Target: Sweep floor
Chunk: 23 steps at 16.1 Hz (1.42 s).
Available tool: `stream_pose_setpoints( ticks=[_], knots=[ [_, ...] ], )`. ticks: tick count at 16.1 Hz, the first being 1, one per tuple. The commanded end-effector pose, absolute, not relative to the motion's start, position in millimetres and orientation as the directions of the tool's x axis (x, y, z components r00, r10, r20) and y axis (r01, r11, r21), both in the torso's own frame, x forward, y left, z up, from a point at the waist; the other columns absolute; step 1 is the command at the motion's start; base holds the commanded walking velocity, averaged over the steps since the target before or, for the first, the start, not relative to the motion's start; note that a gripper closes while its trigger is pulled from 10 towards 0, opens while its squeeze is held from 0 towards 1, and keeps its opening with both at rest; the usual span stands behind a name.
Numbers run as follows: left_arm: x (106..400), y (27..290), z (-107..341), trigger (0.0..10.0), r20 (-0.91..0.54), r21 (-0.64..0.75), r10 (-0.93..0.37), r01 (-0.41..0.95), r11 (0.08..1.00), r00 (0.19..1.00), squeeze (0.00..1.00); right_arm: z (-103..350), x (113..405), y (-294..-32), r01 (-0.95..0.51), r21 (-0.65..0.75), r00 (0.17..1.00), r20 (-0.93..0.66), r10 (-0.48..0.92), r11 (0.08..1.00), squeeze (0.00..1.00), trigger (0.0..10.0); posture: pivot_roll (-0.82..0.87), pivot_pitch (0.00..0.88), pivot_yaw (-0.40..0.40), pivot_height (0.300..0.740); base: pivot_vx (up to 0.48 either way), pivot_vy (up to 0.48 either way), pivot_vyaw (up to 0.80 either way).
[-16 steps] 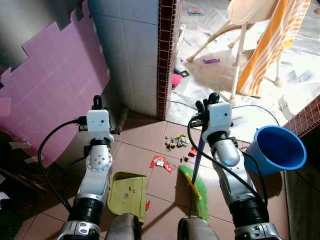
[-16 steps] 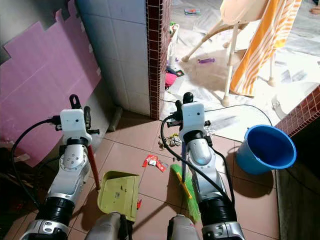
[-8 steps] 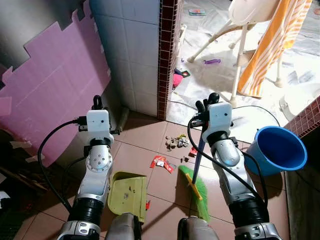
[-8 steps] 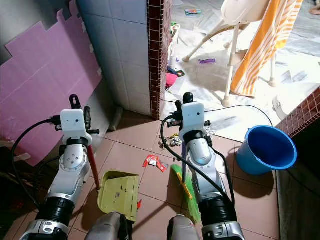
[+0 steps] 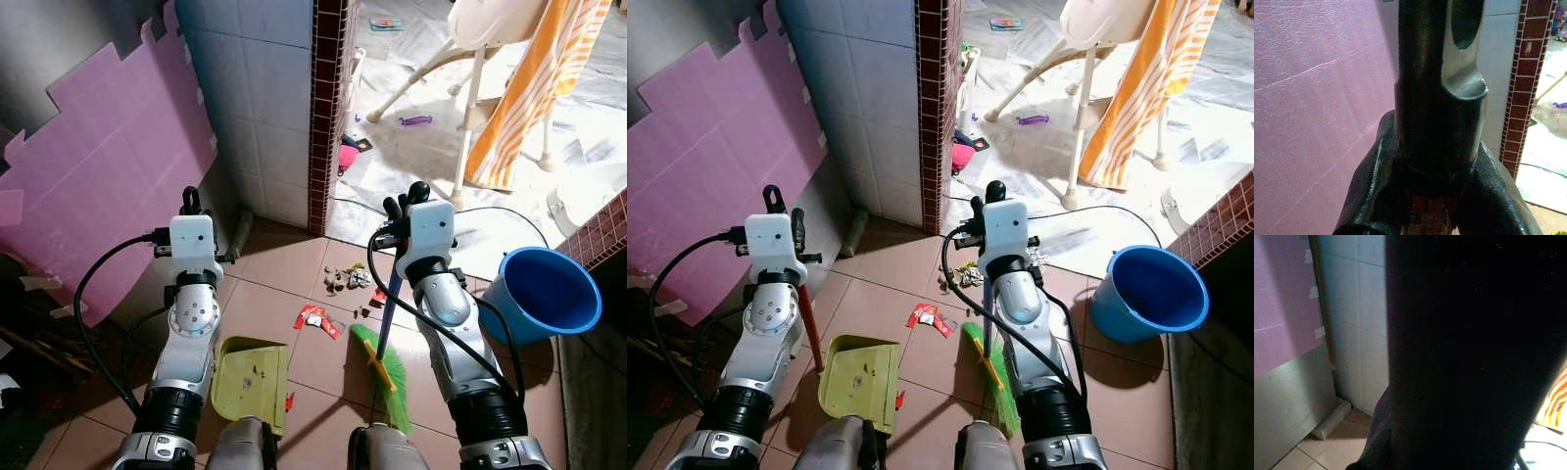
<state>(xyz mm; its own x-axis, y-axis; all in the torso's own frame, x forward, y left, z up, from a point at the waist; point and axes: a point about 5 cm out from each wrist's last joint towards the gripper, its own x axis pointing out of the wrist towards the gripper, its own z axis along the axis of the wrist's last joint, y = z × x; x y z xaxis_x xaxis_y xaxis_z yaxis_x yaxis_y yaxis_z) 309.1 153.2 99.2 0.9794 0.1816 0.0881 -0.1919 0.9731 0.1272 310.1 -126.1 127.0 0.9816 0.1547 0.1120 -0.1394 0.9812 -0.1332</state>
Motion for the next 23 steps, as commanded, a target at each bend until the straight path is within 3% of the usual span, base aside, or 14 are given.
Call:
stream_pose_setpoints(
  ticks=[1, 3, 5, 12, 16, 20, 23],
  knots=[
    [310.5, 154.2, 102.9, 10.0, 0.11, 0.146, 0.181, -0.196, 0.97, 0.977, 0.0, 127.0, 310.0, -127.3, -0.133, -0.135, 0.984, 0.104, 0.148, 0.982, 0.0, 10.0, -0.07, 0.14, 0.021, 0.74, 0.0, 0.0, 0.0],
    [310.5, 154.2, 102.9, 10.0, 0.11, 0.146, 0.181, -0.196, 0.97, 0.977, 0.0, 127.0, 310.0, -127.3, -0.133, -0.135, 0.984, 0.104, 0.148, 0.982, 0.0, 10.0, -0.07, 0.14, 0.021, 0.74, 0.0, 0.0, 0.0],
    [327.5, 122.7, 115.0, 10.0, 0.107, 0.073, 0.104, -0.113, 0.991, 0.989, 0.0, 133.9, 314.4, -125.1, -0.129, -0.109, 0.979, 0.142, 0.144, 0.986, 0.0, 10.0, -0.08, 0.131, 0.013, 0.74, 0.0, 0.0, 0.0],
    [339.8, 75.6, 129.9, 10.0, 0.126, 0.017, -0.026, 0.024, 1.0, 0.992, 0.0, 136.5, 318.0, -129.8, -0.096, -0.052, 0.986, 0.129, 0.102, 0.994, 0.0, 10.0, -0.1, 0.13, 0.015, 0.74, 0.0, 0.0, 0.0],
    [348.5, 87.5, 162.6, 10.0, 0.236, 0.0, 0.018, -0.018, 1.0, 0.971, 0.0, 136.2, 317.4, -133.7, -0.085, -0.064, 0.987, 0.132, 0.093, 0.994, 0.0, 10.0, -0.09, 0.132, 0.018, 0.74, 0.0, 0.0, 0.0],
    [348.6, 120.1, 201.2, 10.0, 0.38, 0.034, 0.095, -0.116, 0.993, 0.92, 0.0, 135.5, 316.2, -130.8, -0.089, -0.082, 0.986, 0.135, 0.1, 0.993, 0.0, 10.0, -0.08, 0.14, 0.017, 0.74, 0.0, 0.0, 0.0],
    [345.7, 134.0, 205.2, 10.0, 0.416, 0.098, 0.101, -0.155, 0.983, 0.904, 0.0, 134.6, 317.1, -132.1, -0.08, -0.092, 0.987, 0.132, 0.092, 0.993, 0.0, 10.0, -0.08, 0.141, 0.015, 0.74, 0.0, 0.0, 0.0]
  ],
)
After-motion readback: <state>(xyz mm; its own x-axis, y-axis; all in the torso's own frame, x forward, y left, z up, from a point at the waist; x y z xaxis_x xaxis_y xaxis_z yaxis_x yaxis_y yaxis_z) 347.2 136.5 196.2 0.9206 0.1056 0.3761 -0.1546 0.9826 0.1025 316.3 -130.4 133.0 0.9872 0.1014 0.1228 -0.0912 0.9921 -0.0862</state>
